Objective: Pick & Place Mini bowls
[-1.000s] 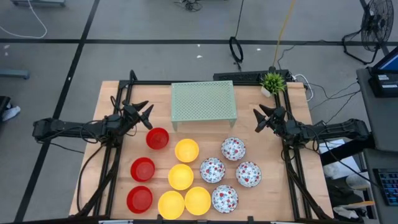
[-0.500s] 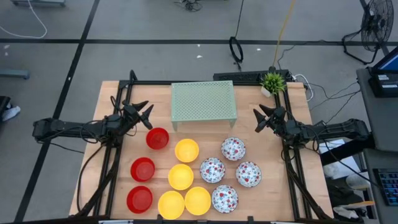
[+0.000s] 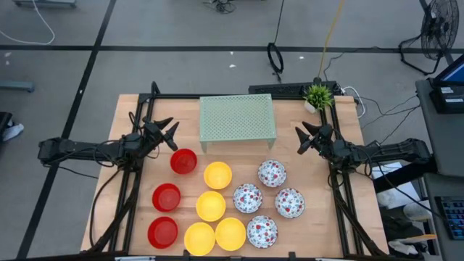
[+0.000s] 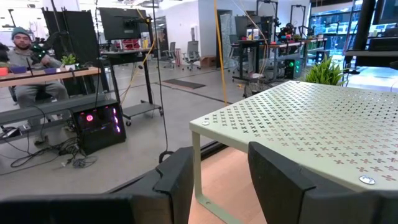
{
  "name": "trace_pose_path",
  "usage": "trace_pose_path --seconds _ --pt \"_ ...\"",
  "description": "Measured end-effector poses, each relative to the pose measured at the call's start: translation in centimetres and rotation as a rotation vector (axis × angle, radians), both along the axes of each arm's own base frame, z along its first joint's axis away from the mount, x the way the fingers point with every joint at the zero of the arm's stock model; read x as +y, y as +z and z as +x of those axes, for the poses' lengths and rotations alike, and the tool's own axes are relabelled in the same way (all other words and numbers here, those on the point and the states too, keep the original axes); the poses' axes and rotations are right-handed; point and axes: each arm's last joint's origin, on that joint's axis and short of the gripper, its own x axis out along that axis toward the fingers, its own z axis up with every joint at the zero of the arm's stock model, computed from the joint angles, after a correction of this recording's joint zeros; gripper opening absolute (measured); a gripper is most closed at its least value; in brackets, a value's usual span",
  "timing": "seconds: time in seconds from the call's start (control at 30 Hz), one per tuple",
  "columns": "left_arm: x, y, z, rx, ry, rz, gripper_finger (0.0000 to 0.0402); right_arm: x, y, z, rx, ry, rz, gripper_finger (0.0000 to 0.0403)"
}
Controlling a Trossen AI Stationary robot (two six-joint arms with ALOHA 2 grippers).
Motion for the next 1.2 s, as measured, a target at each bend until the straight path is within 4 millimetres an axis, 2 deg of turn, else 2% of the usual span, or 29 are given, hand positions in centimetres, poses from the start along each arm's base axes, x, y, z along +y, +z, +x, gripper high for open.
trace_pose_path --seconds 0.17,0.3,0.57,0.7,0.87,1.2 --pt "0.0 0.0 0.0 0.0 0.0 0.0 0.0157 0.0 0.0 0.0 0.058 0.0 -0.051 0.0201" --pt "0.0 0.0 0.0 0.0 0.0 0.0 0.0157 0.0 0.3 0.0 0.03 -0.002 -0.054 0.0201" --pt "0.0 0.0 0.0 0.0 0.0 0.0 0.0157 0.0 1.7 -0.1 -0.266 0.003 0.077 0.0201" --pt "0.0 0.0 0.0 0.001 0.001 0.001 0.0157 0.0 1.7 0.0 -0.338 0.04 0.143 0.0201" --pt "0.0 0.0 0.0 0.001 0.001 0.001 0.0157 0.4 1.8 0.3 -0.324 0.22 0.138 0.0201" --pt "0.0 0.0 0.0 0.0 0.002 0.0 0.0157 1.8 2.0 0.9 -0.283 0.746 0.122 0.0201"
